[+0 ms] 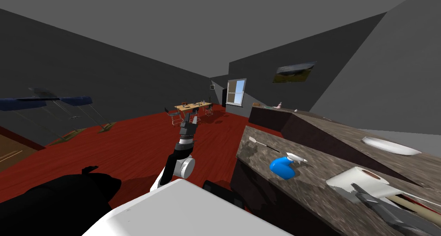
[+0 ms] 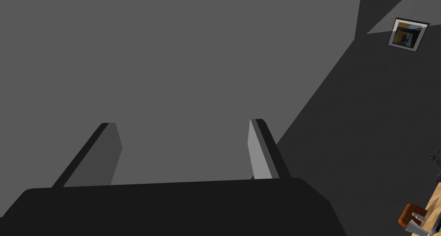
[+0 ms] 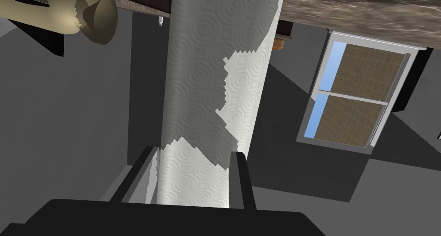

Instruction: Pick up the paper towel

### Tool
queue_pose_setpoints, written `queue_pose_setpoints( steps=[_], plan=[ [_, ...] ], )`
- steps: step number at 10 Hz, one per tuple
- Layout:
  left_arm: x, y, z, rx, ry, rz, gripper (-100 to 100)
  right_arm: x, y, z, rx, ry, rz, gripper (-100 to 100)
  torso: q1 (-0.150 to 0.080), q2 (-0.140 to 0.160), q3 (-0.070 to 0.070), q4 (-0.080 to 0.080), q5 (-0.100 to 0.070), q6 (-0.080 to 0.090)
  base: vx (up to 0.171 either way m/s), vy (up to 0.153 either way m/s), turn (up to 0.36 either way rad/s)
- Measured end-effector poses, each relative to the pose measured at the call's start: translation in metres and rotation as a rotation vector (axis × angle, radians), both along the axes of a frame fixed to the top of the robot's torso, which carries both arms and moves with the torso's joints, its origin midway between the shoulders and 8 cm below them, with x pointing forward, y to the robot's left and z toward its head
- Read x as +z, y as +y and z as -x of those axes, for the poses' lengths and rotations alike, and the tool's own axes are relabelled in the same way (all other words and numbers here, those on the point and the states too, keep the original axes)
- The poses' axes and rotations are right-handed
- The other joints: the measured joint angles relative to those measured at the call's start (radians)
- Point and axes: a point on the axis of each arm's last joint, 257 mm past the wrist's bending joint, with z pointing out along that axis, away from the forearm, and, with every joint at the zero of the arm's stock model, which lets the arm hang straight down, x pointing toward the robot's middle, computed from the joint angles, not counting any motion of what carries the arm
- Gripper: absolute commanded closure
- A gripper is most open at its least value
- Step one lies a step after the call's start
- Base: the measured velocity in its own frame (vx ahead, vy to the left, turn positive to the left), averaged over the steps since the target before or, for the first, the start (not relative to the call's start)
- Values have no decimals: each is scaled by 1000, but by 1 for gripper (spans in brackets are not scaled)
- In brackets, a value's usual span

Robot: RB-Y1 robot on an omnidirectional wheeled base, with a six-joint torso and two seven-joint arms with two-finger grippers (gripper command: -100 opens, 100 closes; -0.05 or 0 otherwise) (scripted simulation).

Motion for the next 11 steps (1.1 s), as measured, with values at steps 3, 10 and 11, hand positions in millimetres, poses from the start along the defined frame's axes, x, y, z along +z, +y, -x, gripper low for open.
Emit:
queue_pose_setpoints(
  steps=[3, 10, 11],
  plan=[
    [0, 0, 0, 0, 0, 0, 0, -11, 22, -16, 24, 20, -3, 100, 0, -6, -5, -5, -9, -5, 1, -19, -60],
    [0, 0, 0, 0, 0, 0, 0, -28, 79, -55, 82, 50, -7, 100, -10, -8, -8, -9, -17, 0, -10, -51, -53],
    [0, 0, 0, 0, 0, 0, 0, -27, 85, -59, 88, 50, -5, 100, -11, -8, -8, -8, -17, -2, -6, -65, -96]
  ],
)
